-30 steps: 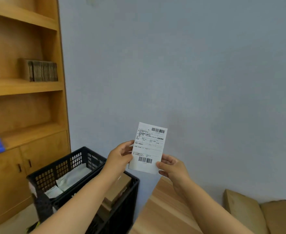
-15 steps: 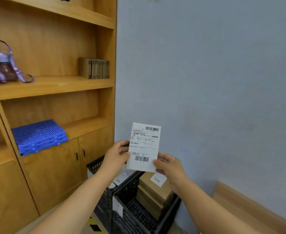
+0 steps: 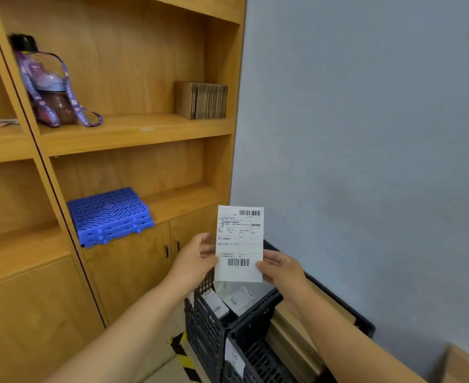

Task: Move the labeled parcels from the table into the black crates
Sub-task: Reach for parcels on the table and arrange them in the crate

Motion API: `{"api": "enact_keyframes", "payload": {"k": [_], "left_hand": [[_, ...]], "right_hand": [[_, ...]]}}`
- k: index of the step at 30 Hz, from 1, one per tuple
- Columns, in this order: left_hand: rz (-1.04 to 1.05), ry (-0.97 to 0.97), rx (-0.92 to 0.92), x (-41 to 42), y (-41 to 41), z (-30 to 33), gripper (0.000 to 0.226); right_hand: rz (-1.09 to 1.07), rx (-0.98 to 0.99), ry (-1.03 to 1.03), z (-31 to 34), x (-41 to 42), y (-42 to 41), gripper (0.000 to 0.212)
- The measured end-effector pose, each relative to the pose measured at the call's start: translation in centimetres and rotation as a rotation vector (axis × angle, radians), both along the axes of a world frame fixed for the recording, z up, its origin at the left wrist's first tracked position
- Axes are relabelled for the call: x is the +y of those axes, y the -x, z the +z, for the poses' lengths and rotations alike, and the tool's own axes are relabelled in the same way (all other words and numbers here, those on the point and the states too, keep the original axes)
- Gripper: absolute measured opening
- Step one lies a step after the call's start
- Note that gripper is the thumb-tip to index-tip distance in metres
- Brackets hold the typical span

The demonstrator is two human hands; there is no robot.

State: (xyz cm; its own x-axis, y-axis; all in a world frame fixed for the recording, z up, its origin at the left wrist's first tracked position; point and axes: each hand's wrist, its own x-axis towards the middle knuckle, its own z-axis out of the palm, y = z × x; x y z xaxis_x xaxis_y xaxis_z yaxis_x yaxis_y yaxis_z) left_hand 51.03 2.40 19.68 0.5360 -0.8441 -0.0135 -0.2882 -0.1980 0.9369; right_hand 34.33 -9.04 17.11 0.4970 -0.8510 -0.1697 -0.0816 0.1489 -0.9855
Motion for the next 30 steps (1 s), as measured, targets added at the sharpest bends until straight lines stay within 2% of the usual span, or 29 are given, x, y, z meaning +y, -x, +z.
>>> {"api": "enact_keyframes", "payload": {"k": [3, 8, 12, 19, 24, 30], "left_hand": [[0.009, -0.085, -0.167, -3.4, -3.9, -0.3, 0.073], [-0.059, -0.255, -0.818, -9.9, -9.5, -0.4, 0.086], [-0.233, -0.333, -1.114, -15.2, -12.5, -1.2, 0.092], [-0.574, -0.317, -1.394, -22.0, -16.1, -3.8, 0.095], [-0.74, -0.288, -1.553, -26.8, -18.9, -6.3, 0.105], [-0.898, -0.224, -1.597, -33.1, -23.3, -8.5, 0.104]], "right_hand": [[0.024, 0.004, -0.023, -1.1, -3.9, -3.5, 0.025], [0.035, 0.036, -0.047, -2.3, -10.4, -7.8, 0.026], [0.075, 0.106, -0.05, -2.7, -14.7, -10.5, 0.023], [0.096, 0.216, -0.029, -3.6, -19.7, -14.0, 0.022], [0.121, 0.329, 0.016, -4.2, -22.8, -16.2, 0.032], [0.039, 0.472, 0.017, -5.4, -27.1, -20.4, 0.023]]}}
